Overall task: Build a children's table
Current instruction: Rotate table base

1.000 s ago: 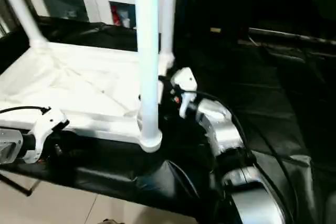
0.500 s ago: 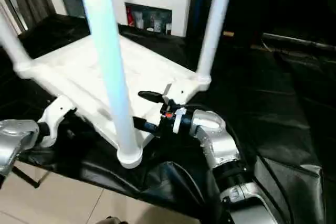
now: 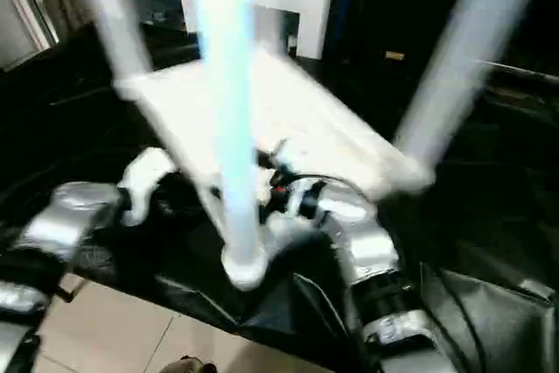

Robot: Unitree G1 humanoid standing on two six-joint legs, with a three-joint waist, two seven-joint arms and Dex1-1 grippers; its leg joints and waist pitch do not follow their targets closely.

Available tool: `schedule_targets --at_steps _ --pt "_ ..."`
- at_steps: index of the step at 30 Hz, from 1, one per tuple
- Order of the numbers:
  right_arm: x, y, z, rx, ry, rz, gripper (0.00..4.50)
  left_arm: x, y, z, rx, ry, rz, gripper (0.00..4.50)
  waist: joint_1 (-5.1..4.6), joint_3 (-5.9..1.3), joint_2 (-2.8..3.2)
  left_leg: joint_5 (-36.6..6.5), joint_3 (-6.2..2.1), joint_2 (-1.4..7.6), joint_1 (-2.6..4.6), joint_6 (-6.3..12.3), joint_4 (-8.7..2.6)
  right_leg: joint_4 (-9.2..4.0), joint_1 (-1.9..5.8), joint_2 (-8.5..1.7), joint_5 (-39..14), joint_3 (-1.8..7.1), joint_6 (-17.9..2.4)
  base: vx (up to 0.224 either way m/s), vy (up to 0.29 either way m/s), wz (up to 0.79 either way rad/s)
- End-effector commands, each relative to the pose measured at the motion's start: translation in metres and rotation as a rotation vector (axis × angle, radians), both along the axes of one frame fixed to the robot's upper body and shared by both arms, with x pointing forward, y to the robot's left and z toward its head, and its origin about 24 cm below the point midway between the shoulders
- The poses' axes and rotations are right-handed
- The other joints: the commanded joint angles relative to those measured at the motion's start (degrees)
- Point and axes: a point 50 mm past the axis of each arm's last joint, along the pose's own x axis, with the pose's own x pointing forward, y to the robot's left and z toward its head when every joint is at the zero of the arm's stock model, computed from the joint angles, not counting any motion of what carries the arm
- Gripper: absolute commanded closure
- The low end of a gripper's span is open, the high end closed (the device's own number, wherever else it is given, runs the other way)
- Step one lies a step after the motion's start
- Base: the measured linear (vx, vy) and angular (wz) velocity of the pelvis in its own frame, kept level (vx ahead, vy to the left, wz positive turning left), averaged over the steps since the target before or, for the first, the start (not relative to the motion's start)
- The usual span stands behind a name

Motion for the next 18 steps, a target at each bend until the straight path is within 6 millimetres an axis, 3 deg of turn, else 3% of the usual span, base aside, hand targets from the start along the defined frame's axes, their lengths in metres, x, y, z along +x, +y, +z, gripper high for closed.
schedule_targets --at_steps 1,3,4,7,14,18 --pt "-0.01 0.021 -0.002 -0.014 -0.015 0.078 0.0 0.016 -0.023 0.023 -0.045 -0.122 -0.065 0.09 -0.5 -4.53 0.16 -7.6 -1.83 3.73 2.22 2.75 -3.95 -2.58 1.96 -4.73 3.1 2.48 -14.4 0.0 0.0 0.0" --pt "-0.009 0.021 -0.002 -0.016 -0.017 0.065 0.0 0.019 -0.024 0.025 -0.038 -0.15 -0.051 0.09 -0.48 -4.44 0.18 -9.2 -1.85 3.84 2.37 2.12 -4.09 -2.81 1.88 -4.85 1.0 2.52 -14.1 0.0 0.0 0.0" --pt "-0.009 0.022 -0.002 -0.016 -0.017 0.056 0.0 0.021 -0.024 0.026 -0.033 -0.171 -0.043 0.09 -0.52 -4.37 -0.17 -10.0 -1.91 3.91 2.37 1.59 -4.22 -2.99 1.9 -4.86 -0.2 2.51 -13.9 0.0 0.0 0.0" --pt "-0.002 0.021 -0.005 -0.06 -0.038 -0.023 0.0 0.032 -0.013 0.034 0.024 -0.261 0.055 0.09 -0.82 -4.41 0.06 -11.1 -2.13 3.98 2.41 0.01 -4.47 -2.8 1.9 -4.9 -0.7 2.48 -13.4 0.0 0.0 0.0" --pt "0.012 0.008 -0.004 -0.092 -0.06 -0.155 0.0 0.027 0.013 0.032 0.056 -0.291 0.099 0.09 -2.06 -4.51 -0.05 -8.7 -2.0 3.6 1.93 1.16 -4.08 -2.44 2.32 -4.84 2.9 2.49 -14.2 0.0 0.0 0.0" --pt "0.021 -0.001 -0.001 -0.121 -0.085 -0.237 0.0 0.018 0.03 0.028 0.061 -0.29 0.121 0.09 -2.11 -4.4 0.05 -9.2 -1.84 3.71 2.14 1.3 -4.04 -2.53 1.99 -4.65 2.0 2.55 -14.6 0.0 0.0 0.0"
